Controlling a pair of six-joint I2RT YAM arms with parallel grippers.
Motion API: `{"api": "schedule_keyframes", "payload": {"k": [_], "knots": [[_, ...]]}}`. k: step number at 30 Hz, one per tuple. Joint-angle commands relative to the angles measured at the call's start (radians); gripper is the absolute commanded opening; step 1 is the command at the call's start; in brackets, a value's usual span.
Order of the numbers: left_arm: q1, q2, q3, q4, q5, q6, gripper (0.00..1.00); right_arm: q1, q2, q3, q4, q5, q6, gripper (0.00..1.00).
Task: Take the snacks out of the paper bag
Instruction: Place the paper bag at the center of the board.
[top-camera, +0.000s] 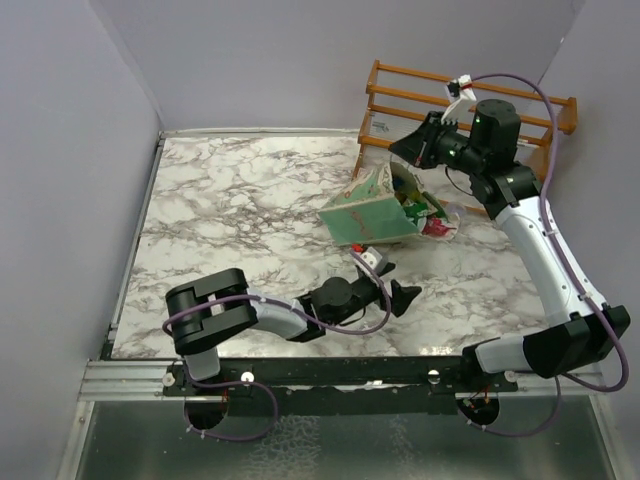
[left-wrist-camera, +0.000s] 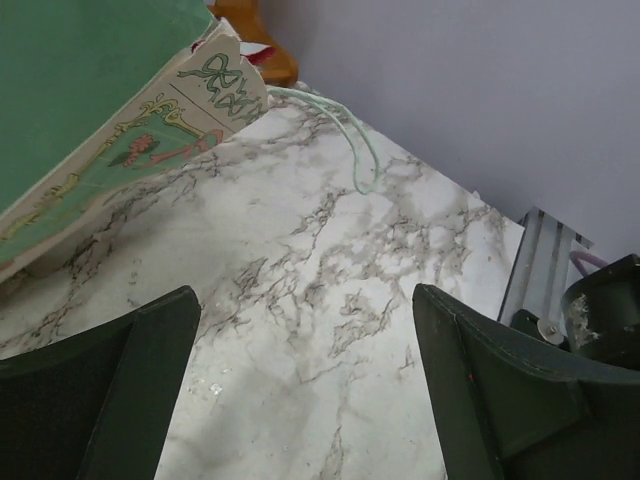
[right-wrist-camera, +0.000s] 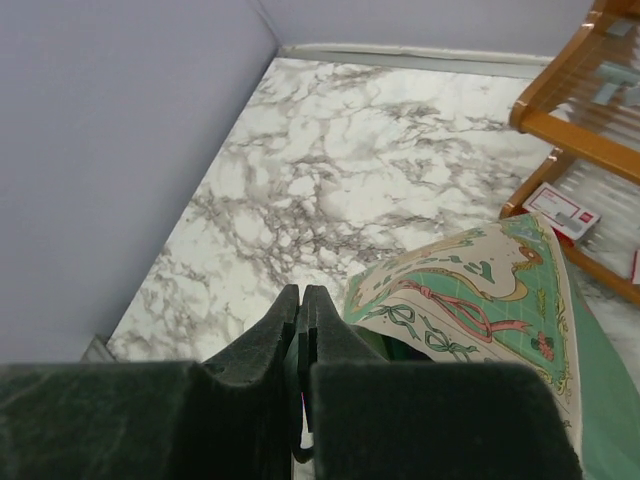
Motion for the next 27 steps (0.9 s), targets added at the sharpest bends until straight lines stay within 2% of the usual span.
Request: {"api": "schedule_keyframes", "payload": {"k": [1, 4, 5, 8, 10, 12, 15, 18, 21, 27], "knots": [[-0.031, -0.045, -0.017, 0.204, -0.014, 0.055, 0.90, 0.067, -0.005, 0.108, 0.104, -0.092, -0.023, 0.01], [-0.044, -0.173, -0.094, 0.179, 0.021, 0.073, 0.90, 0.099, 0.033, 0.135, 0.045, -0.156, -0.106, 0.01], [-0.045, -0.239, -0.112, 0.095, 0.038, 0.073, 0.90, 0.104, 0.042, 0.133, 0.034, -0.177, -0.127, 0.02], [-0.045, -0.473, -0.083, -0.305, 0.020, 0.104, 0.90, 0.114, 0.058, 0.127, -0.005, -0.201, -0.173, 0.02], [-0.036, -0.604, -0.015, -0.584, -0.088, 0.110, 0.94, 0.117, 0.055, 0.116, -0.010, -0.209, -0.188, 0.01], [0.026, -0.670, 0.067, -0.799, -0.132, 0.092, 0.94, 0.118, 0.046, 0.101, 0.008, -0.225, -0.184, 0.01], [0.185, -0.676, 0.191, -1.005, -0.048, 0.015, 0.93, 0.122, 0.046, 0.101, 0.038, -0.272, -0.168, 0.02], [0.305, -0.641, 0.248, -1.035, 0.075, -0.007, 0.94, 0.128, 0.064, 0.135, 0.030, -0.312, -0.177, 0.02], [0.365, -0.581, 0.303, -1.032, 0.129, -0.014, 0.94, 0.132, 0.093, 0.186, -0.020, -0.314, -0.206, 0.02], [0.435, -0.427, 0.414, -0.994, 0.270, -0.005, 0.83, 0.141, 0.125, 0.236, -0.071, -0.318, -0.231, 0.02]]}}
